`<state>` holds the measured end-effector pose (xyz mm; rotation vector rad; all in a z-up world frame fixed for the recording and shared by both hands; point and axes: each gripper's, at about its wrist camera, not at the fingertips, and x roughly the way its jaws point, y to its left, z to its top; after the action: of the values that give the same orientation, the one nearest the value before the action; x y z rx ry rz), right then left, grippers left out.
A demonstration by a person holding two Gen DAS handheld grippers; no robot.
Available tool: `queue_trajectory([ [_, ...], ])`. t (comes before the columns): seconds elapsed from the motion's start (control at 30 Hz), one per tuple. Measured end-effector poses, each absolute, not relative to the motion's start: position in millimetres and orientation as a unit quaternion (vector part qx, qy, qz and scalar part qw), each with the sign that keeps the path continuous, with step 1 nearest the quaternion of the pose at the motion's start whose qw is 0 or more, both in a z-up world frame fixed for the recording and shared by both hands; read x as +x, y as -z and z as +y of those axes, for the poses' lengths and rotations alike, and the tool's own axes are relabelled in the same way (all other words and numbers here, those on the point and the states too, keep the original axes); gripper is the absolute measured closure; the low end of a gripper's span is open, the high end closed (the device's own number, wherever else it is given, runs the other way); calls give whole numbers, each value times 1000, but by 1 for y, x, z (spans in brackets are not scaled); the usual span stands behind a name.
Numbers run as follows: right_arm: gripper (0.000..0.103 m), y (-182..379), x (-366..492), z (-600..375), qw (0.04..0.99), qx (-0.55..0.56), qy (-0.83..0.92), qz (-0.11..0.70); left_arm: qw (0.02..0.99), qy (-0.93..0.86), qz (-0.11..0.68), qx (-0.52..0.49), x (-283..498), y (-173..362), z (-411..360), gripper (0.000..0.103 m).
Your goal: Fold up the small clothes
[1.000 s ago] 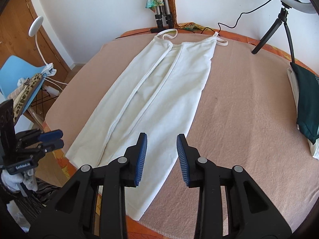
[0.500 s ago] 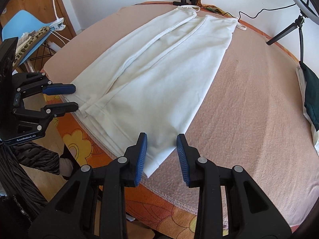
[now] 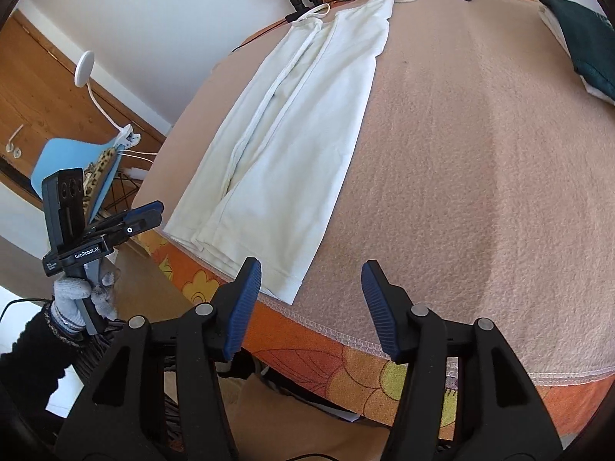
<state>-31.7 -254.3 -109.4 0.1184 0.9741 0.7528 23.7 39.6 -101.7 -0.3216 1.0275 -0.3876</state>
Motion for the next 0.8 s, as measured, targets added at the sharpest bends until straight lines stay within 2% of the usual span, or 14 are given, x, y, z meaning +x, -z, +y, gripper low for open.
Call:
queue_trajectory([
  [0.27, 46, 123, -26, -251, 786, 95, -384, 475, 810, 206, 506, -216, 25, 112, 44, 58],
  [0.3, 46, 123, -27, -250, 784, 98, -388, 475, 808, 207, 507, -218, 25, 113, 44, 65],
  [0.4, 51, 127, -28, -245, 778, 101, -399, 475, 802, 210, 510, -230, 25, 116, 45, 80],
  [0.43, 54, 128, -29, -242, 777, 99, -401, 474, 798, 212, 512, -237, 26, 118, 46, 87],
  [0.5, 58, 128, -30, -238, 776, 99, -405, 474, 790, 216, 516, -249, 27, 121, 47, 93],
  [0.57, 71, 130, -29, -233, 769, 100, -411, 479, 789, 218, 517, -249, 28, 122, 45, 95],
  [0.6, 73, 130, -29, -230, 771, 96, -410, 477, 792, 217, 516, -246, 28, 121, 45, 96],
  [0.67, 87, 131, -28, -229, 773, 94, -407, 479, 791, 218, 512, -252, 27, 120, 46, 98],
  [0.8, 94, 135, -22, -234, 760, 134, -407, 489, 788, 228, 501, -276, 27, 116, 49, 99],
])
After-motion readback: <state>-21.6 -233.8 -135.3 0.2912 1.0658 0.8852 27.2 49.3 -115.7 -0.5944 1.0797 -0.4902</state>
